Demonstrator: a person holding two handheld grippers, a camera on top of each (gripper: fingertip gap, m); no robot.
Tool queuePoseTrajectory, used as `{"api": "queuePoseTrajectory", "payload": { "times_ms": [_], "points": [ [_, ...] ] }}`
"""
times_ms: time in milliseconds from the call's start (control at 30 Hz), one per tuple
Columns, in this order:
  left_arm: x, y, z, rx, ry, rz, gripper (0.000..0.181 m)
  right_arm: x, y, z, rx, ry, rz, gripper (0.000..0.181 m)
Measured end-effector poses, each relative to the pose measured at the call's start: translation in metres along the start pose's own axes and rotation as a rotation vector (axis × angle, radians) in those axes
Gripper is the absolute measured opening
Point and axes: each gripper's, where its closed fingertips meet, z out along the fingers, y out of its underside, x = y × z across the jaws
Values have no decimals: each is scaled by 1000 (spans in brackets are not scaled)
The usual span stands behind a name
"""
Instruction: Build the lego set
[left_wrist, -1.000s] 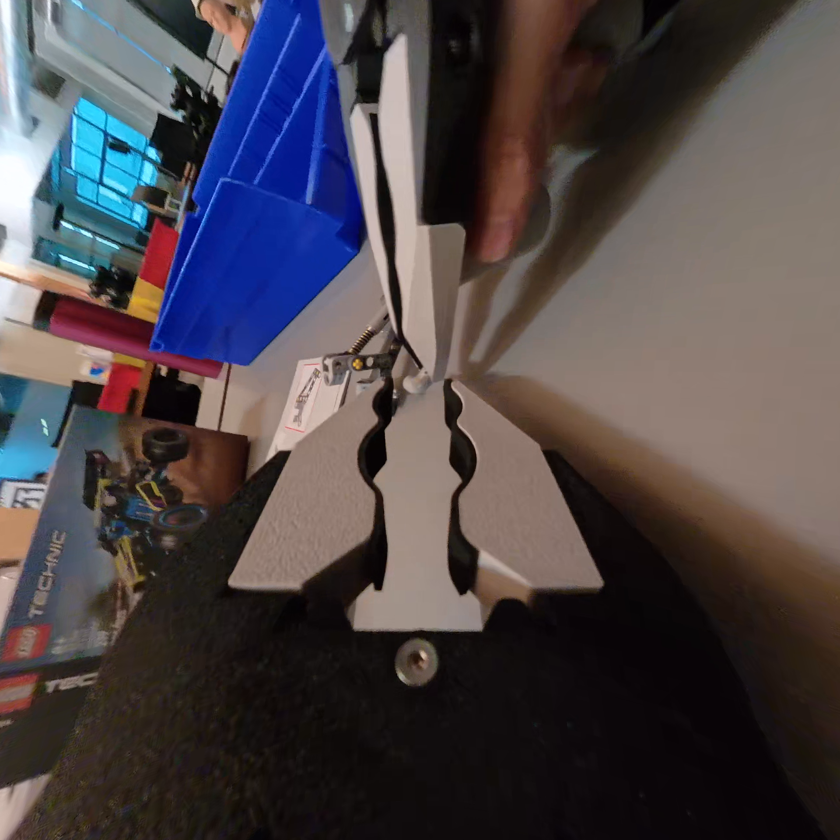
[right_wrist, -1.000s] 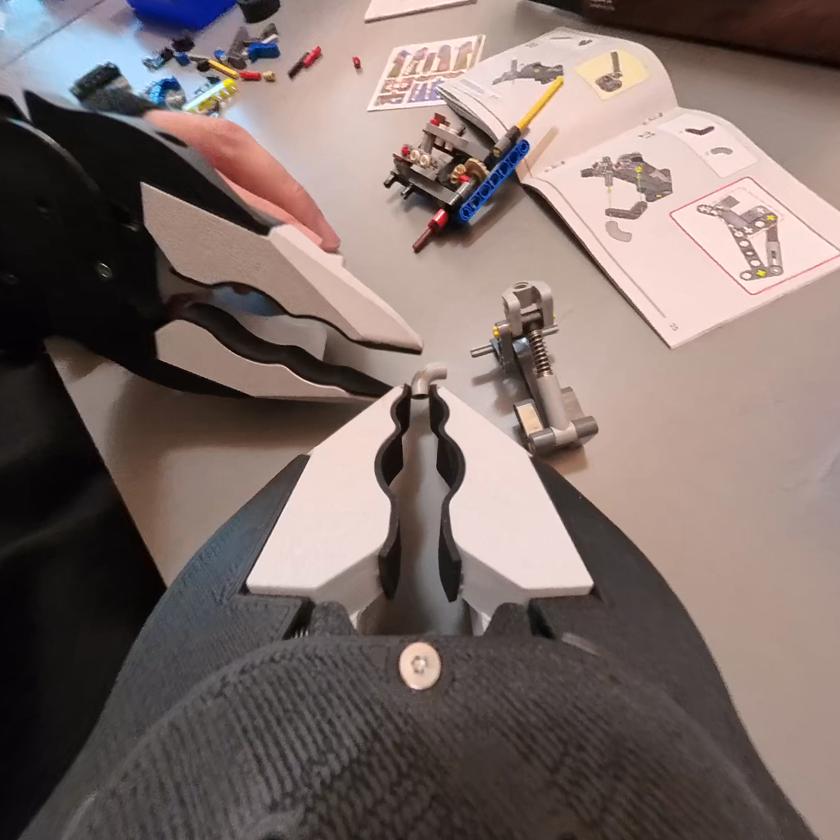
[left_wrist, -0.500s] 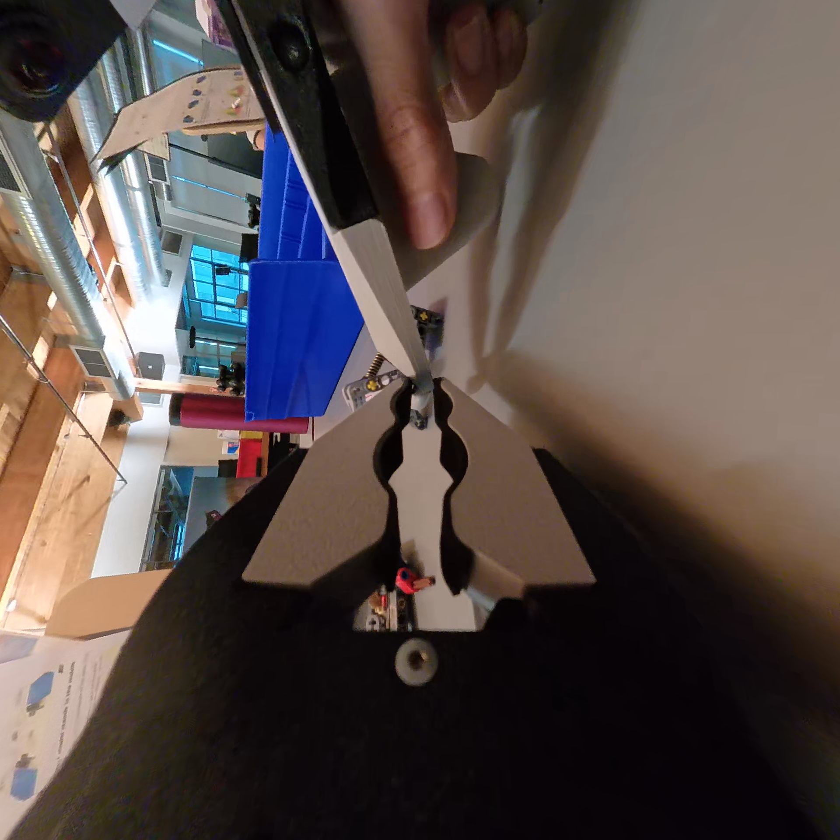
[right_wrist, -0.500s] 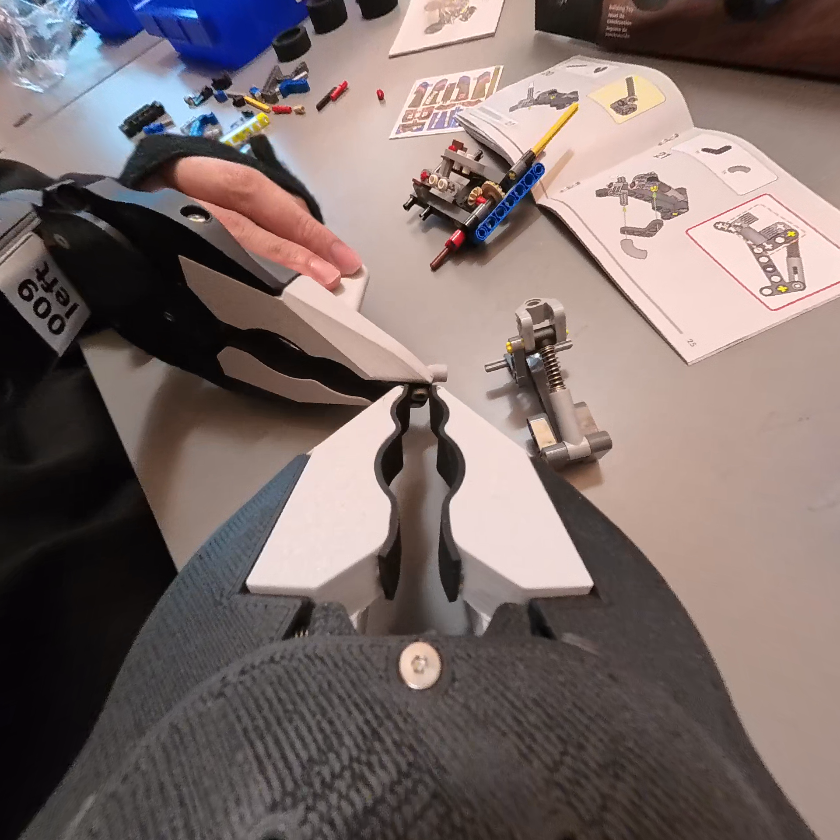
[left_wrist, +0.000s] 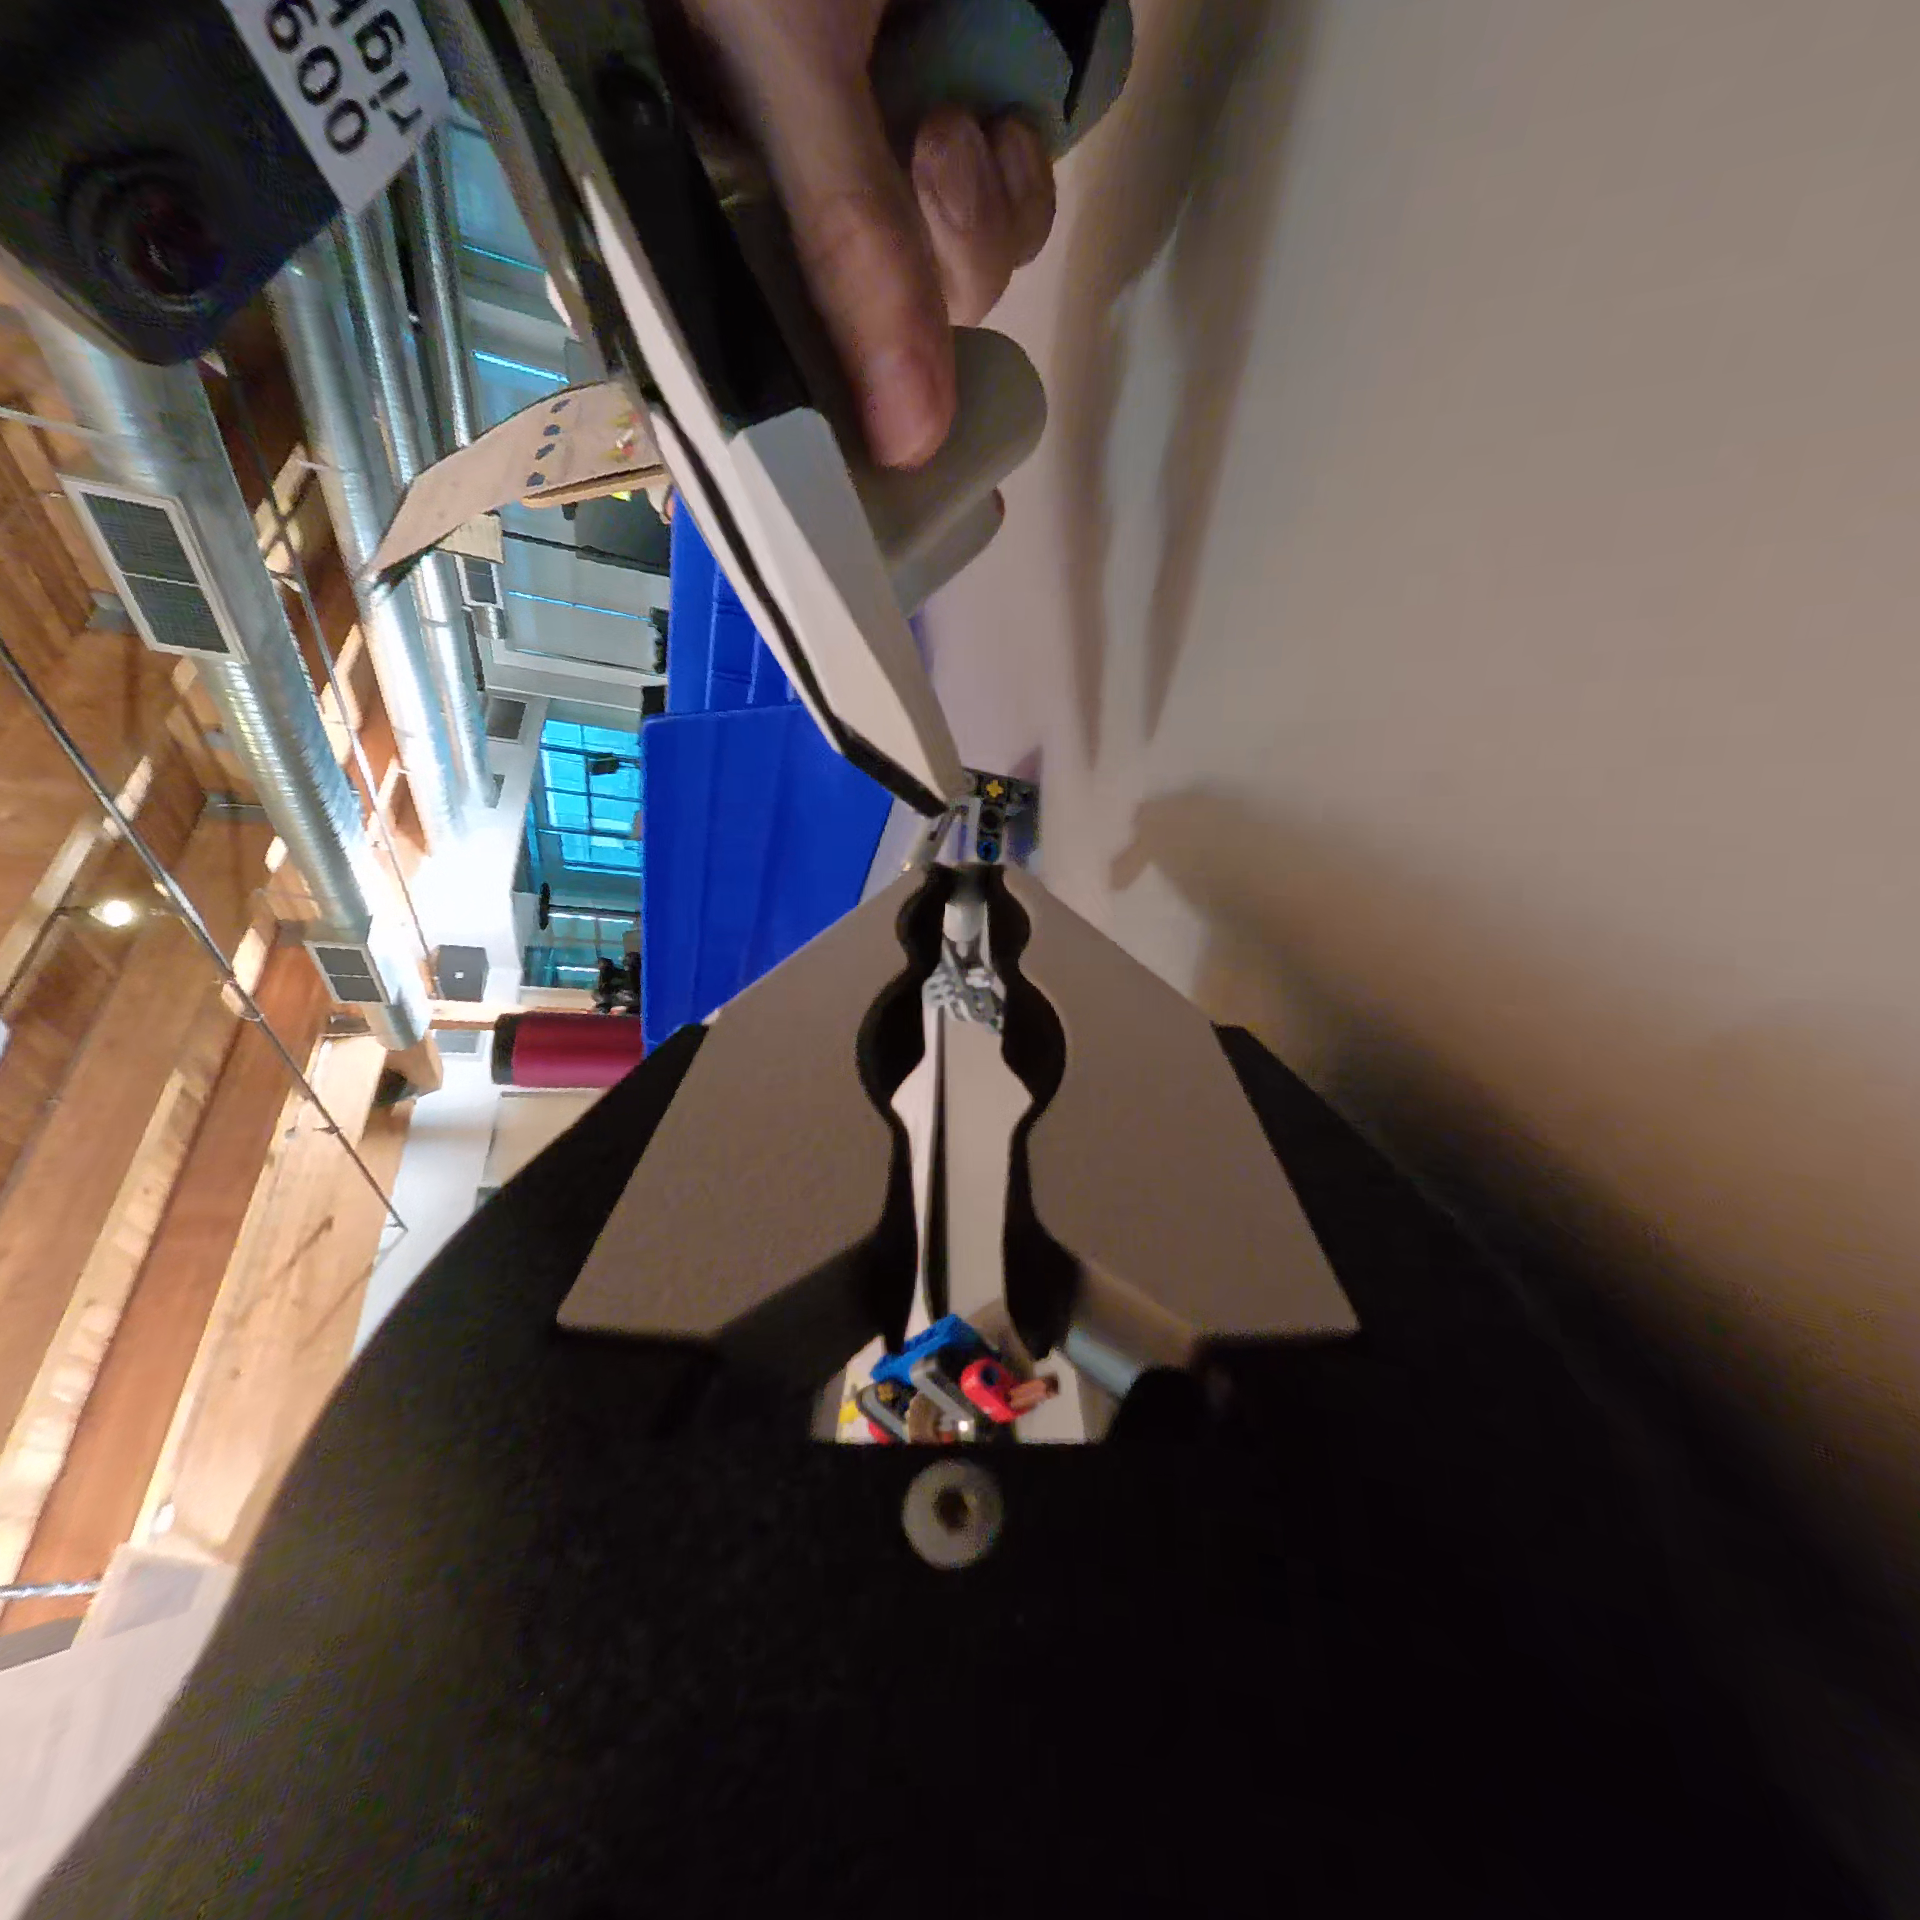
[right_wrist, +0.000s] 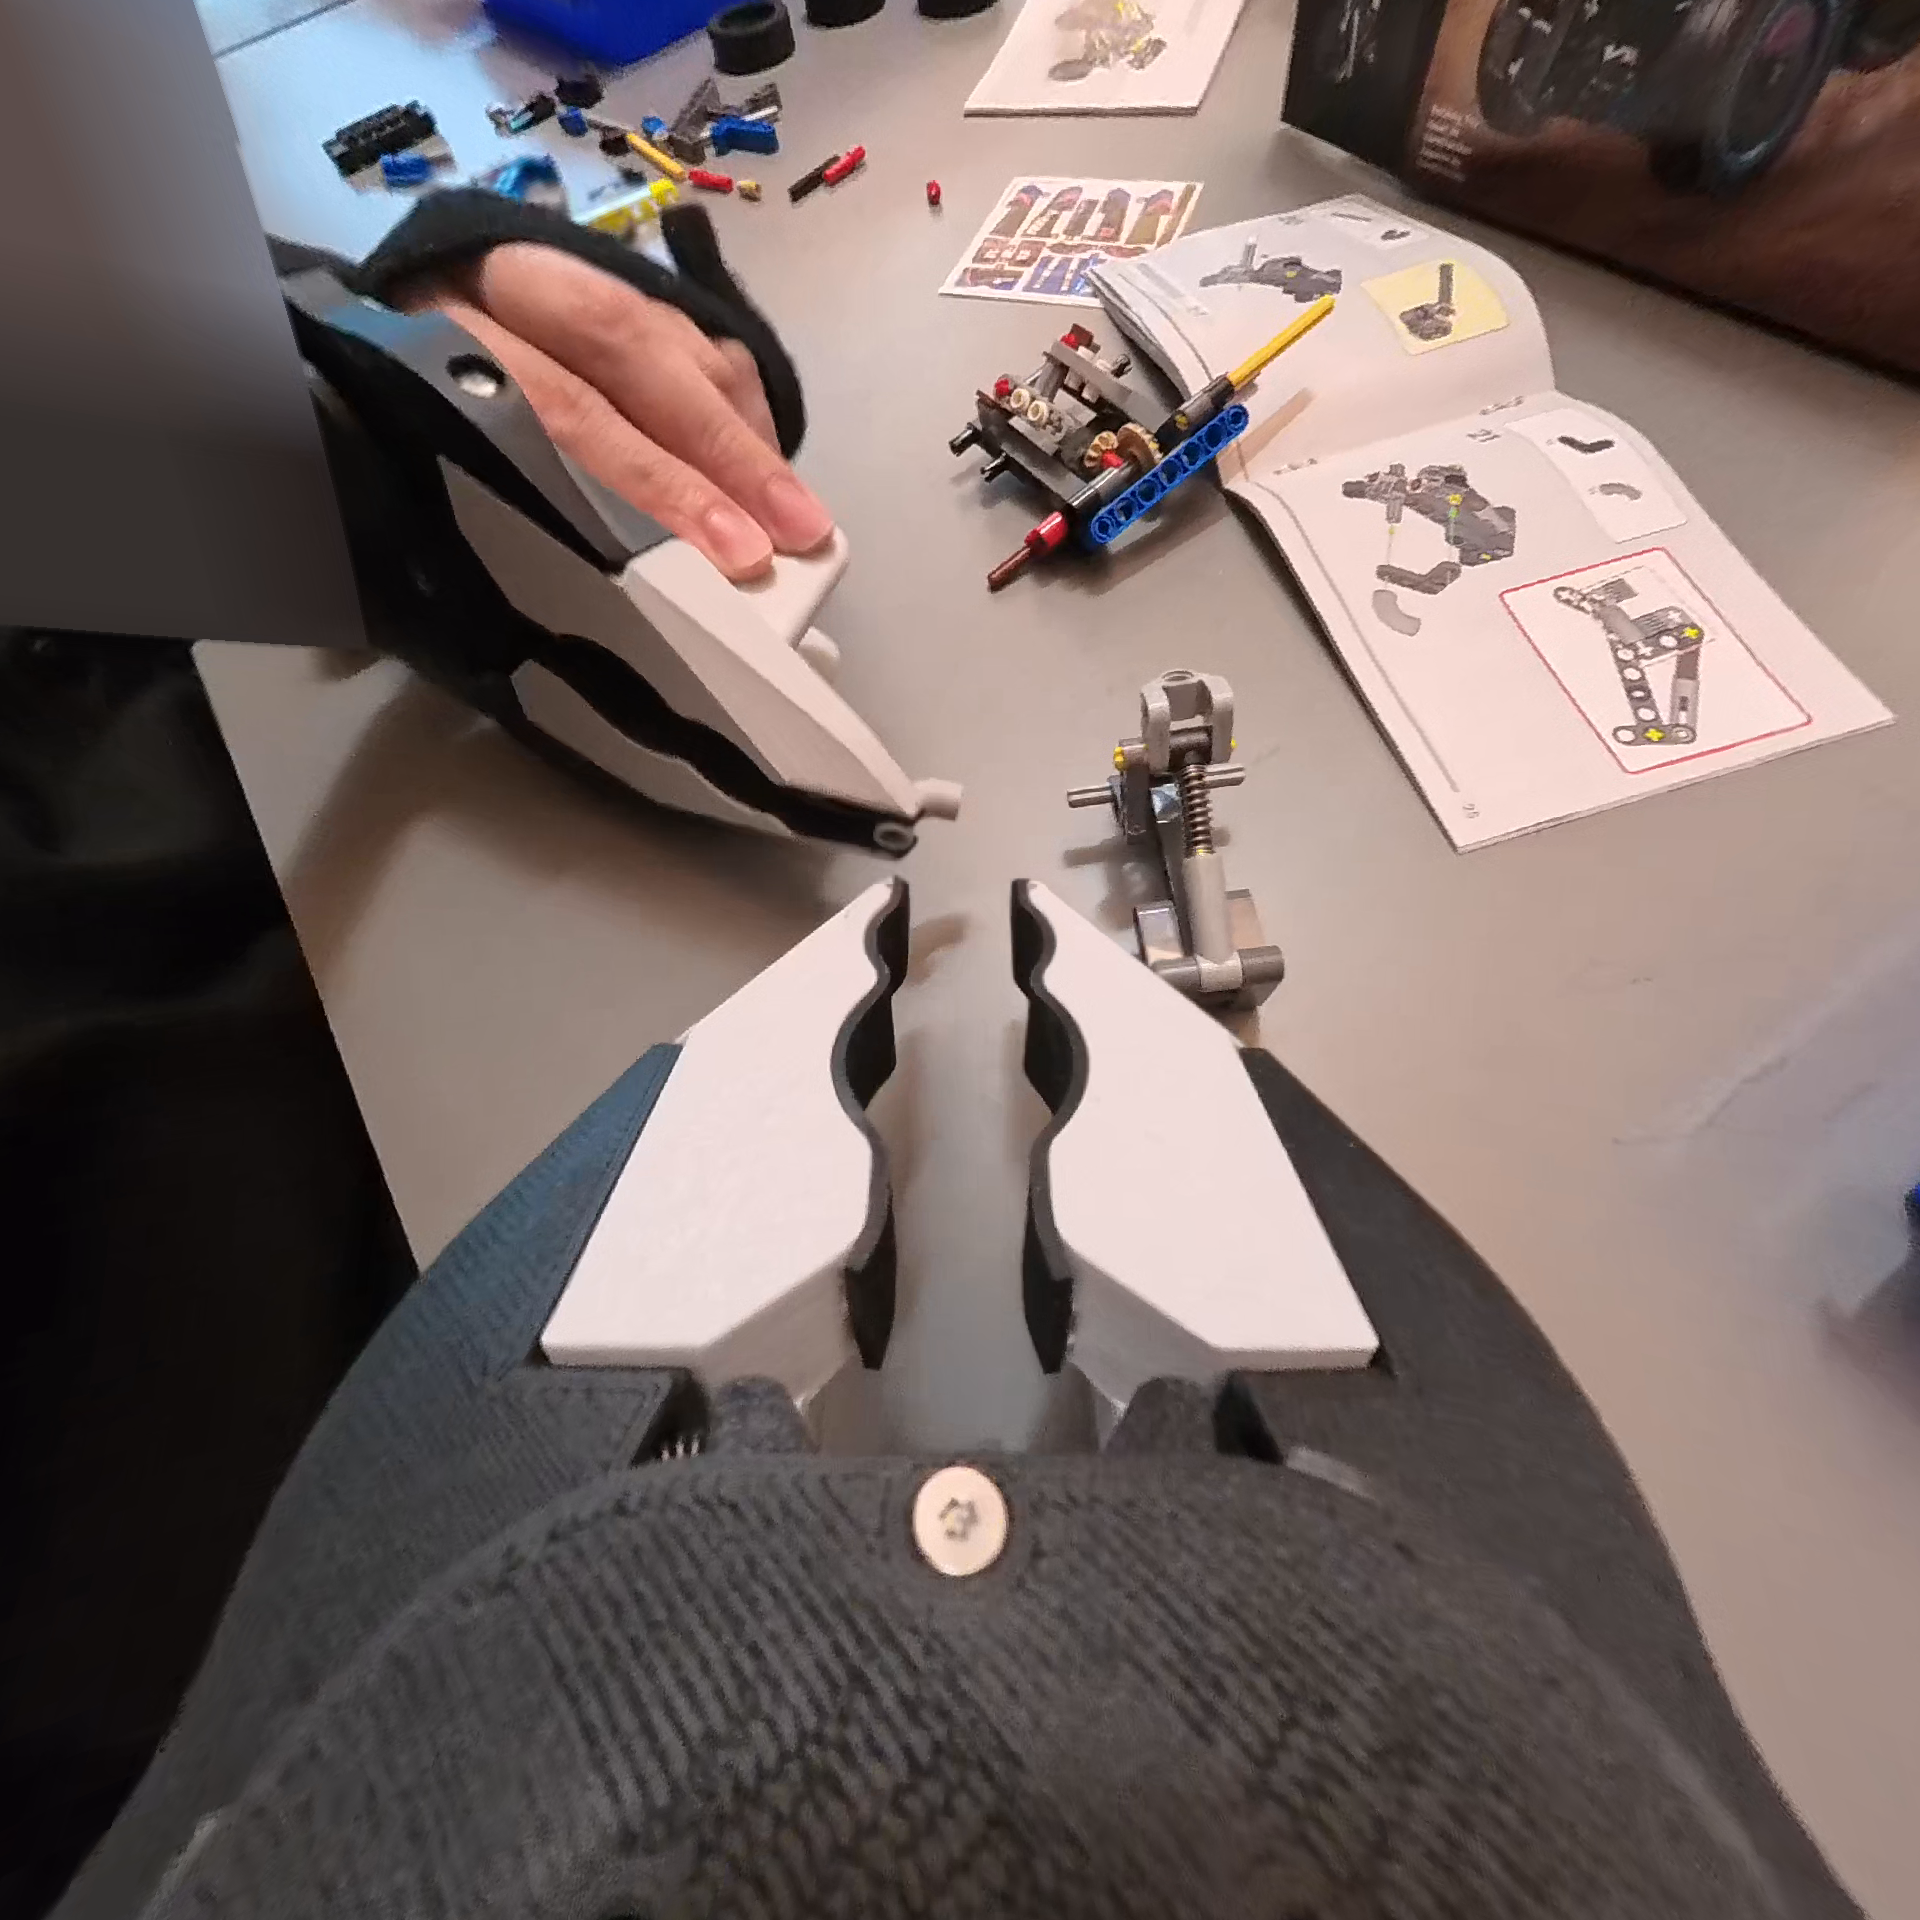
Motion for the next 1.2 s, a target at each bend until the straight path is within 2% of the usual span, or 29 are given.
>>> {"api": "queuePoseTrajectory", "payload": {
  "times_ms": [133,267,300,367,467,700,833,1000,1067,1200],
  "points": [
    [-3,2,0,14,-27,41,4,6,4,-3,-25,0,-39,18],
    [-7,3,-1,5,-66,29,4,42,-5,-17,-17,207,-91,19],
    [-6,3,0,0,-64,30,4,51,-10,-19,-2,252,-88,25],
    [-1,6,3,-19,-43,28,4,54,-15,-14,-1,247,-81,42],
    [4,10,6,-43,-17,22,5,55,-10,-1,-80,204,-122,50],
    [10,15,8,-63,17,29,5,53,5,20,-199,60,-122,45],
    [10,20,9,-81,16,8,5,54,3,29,-186,46,-133,25],
    [9,22,10,-78,10,15,4,49,12,35,-218,18,-150,22],
    [9,22,10,-71,14,16,4,50,11,36,-209,17,-150,15],
    [6,20,10,-28,8,37,5,45,9,39,-176,-35,-110,14]
  ]
}}
